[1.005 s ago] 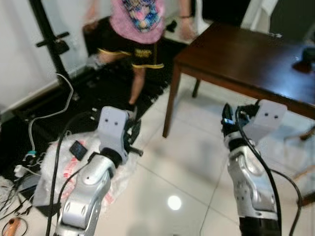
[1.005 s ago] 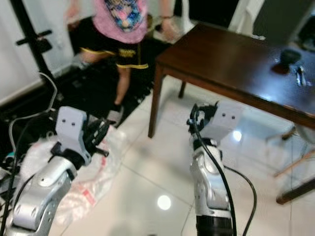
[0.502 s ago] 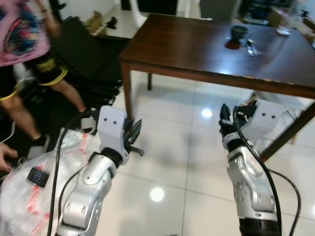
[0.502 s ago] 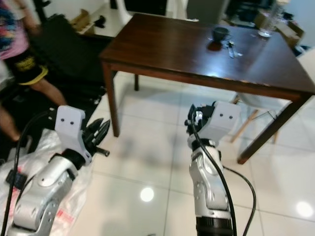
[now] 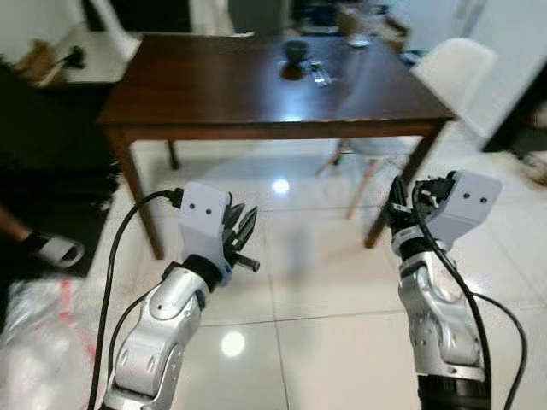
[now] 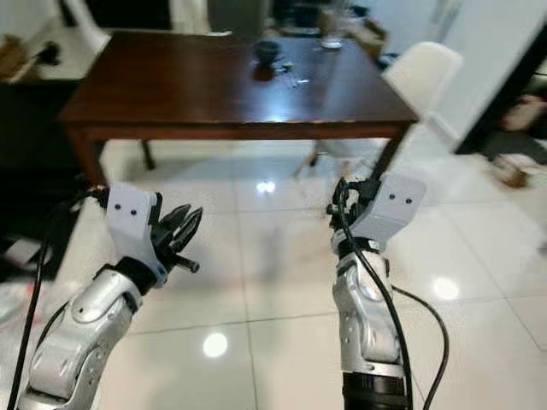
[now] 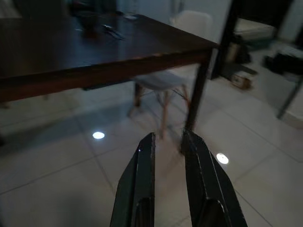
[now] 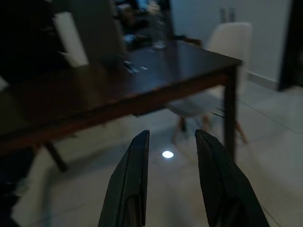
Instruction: Setting the table
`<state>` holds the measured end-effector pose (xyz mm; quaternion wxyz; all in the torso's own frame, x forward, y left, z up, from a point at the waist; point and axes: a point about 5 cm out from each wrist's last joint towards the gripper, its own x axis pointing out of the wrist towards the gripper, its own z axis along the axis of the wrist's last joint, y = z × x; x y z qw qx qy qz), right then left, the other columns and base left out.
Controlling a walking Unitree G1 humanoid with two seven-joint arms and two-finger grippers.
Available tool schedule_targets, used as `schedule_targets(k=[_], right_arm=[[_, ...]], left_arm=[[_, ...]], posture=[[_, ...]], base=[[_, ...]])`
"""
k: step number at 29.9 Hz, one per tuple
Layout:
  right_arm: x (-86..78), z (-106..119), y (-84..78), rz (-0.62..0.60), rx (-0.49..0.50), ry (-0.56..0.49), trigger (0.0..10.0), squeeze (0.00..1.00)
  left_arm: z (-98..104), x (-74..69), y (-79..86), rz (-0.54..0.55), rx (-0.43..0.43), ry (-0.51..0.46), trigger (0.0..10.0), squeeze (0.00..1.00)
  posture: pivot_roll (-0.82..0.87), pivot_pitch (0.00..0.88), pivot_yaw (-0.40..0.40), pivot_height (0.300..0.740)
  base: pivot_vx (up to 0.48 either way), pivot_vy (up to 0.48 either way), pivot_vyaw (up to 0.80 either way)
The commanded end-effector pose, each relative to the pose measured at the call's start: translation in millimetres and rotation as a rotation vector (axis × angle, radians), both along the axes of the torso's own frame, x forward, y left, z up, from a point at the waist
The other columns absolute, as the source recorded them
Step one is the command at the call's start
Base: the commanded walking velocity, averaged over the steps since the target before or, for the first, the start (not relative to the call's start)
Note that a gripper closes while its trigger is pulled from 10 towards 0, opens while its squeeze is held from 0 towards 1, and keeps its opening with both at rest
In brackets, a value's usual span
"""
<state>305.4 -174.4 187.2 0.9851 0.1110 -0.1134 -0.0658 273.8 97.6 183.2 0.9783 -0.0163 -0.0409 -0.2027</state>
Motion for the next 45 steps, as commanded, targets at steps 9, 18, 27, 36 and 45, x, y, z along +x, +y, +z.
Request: schedule_targets(k=[9,18,27,36,45], right_arm=[[0.0,-2,-0.3,-0.006,-0.003,0.009,10.0,0.00],[0.6,-2,4.1,0.020,-0.005,-0.001,10.0,0.00],[-0.7,-1,5.3,0.032,0.003,-0.011,10.0,0.00],[-1.0,-2,5.3,0.033,0.006,-0.010,10.0,0.00],[-1.9,-4,4.4,0.027,0.006,-0.005,10.0,0.00]], left_arm=[[-4,1.7,0.8,0.025,0.037,0.021,10.0,0.00],[-3,9.0,6.6,0.080,0.078,-0.048,10.0,0.00],[-1,9.4,2.8,0.075,0.059,-0.050,10.0,0.00],[-2,9.3,-1.3,0.067,0.052,-0.058,10.0,0.00],[-2,8.9,-3.8,0.060,0.043,-0.054,10.0,0.00]], posture=[[-0.08,0.016,0.043,0.740],[-0.08,0.005,0.045,0.740],[-0.08,0.004,0.047,0.740],[-0.08,0.009,0.047,0.740],[-0.09,0.012,0.047,0.740]], base=[[0.000,0.000,-0.77],[0.213,0.000,0.00],[0.480,0.000,0.00],[0.480,0.000,0.00],[0.472,0.000,0.00]])
